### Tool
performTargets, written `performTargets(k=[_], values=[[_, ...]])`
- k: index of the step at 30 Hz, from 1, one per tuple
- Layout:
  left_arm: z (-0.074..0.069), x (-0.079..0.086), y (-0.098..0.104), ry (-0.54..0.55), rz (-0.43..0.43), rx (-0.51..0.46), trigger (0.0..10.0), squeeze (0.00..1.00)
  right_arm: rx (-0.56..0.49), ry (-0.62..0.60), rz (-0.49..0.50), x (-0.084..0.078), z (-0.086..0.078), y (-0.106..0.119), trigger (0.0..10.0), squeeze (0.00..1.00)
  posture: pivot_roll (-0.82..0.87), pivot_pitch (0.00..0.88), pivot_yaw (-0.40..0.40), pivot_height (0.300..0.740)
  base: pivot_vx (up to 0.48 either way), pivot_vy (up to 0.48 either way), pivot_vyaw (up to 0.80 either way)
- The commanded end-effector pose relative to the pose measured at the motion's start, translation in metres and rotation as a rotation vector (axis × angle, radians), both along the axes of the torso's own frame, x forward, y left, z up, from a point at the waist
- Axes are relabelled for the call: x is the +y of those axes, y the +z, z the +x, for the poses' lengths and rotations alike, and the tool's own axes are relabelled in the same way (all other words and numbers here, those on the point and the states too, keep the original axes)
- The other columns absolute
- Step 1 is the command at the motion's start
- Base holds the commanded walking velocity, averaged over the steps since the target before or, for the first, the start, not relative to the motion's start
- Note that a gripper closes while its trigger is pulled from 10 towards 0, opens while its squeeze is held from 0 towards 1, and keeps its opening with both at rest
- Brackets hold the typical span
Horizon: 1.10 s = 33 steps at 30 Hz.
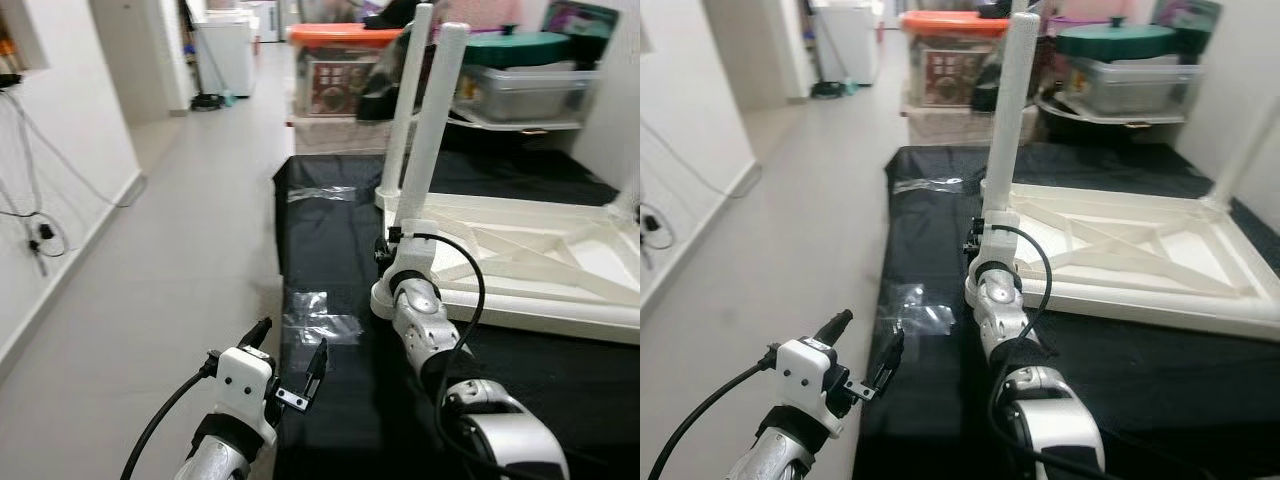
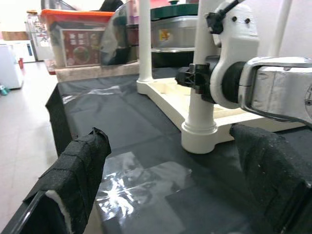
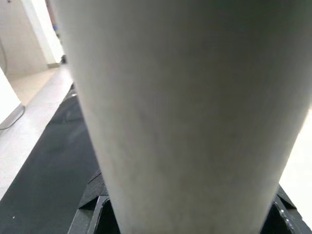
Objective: Building children table
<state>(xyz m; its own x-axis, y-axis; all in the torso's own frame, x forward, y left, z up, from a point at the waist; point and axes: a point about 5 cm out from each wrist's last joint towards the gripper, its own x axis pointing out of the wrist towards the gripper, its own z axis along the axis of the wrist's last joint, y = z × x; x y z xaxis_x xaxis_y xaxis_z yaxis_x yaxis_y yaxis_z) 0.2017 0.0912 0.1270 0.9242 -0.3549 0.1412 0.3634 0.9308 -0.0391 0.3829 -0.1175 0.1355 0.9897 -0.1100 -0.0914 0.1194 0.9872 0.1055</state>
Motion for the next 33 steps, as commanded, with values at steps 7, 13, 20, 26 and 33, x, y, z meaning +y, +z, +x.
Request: performTargets(k=[7, 13, 20, 26, 33], values=[[0.001, 0.0, -0.003, -0.003, 0.011, 0.013, 10.0, 0.0, 0.033, 0.068, 0.093, 0.017, -0.003, -0.009, 10.0, 1.0, 0.01, 0.0, -0.023, 0.74, 0.0, 0.0, 0.0], [0.001, 0.0, -0.003, -0.004, 0.01, 0.014, 10.0, 0.0, -0.062, 0.175, 0.131, 0.01, 0.005, 0.008, 10.0, 0.0, 0.01, 0.0, -0.018, 0.74, 0.0, 0.0, 0.0], [0.001, -0.001, -0.003, -0.004, 0.009, 0.013, 10.0, 0.0, -0.115, 0.716, 0.176, 0.022, 0.001, 0.022, 10.0, 0.0, 0.0, 0.0, -0.028, 0.74, 0.0, 0.0, 0.0], [0.002, -0.002, -0.002, -0.002, 0.007, 0.011, 10.0, 0.0, -0.065, 1.033, 0.156, 0.028, -0.006, 0.024, 10.0, 0.0, -0.01, 0.0, -0.032, 0.74, 0.0, 0.0, 0.0], [0.002, -0.002, -0.003, -0.003, 0.005, 0.014, 10.0, 0.0, 0.031, 1.372, 0.098, 0.036, -0.017, 0.024, 10.0, 0.0, 0.0, 0.0, -0.028, 0.74, 0.0, 0.0, 0.0]])
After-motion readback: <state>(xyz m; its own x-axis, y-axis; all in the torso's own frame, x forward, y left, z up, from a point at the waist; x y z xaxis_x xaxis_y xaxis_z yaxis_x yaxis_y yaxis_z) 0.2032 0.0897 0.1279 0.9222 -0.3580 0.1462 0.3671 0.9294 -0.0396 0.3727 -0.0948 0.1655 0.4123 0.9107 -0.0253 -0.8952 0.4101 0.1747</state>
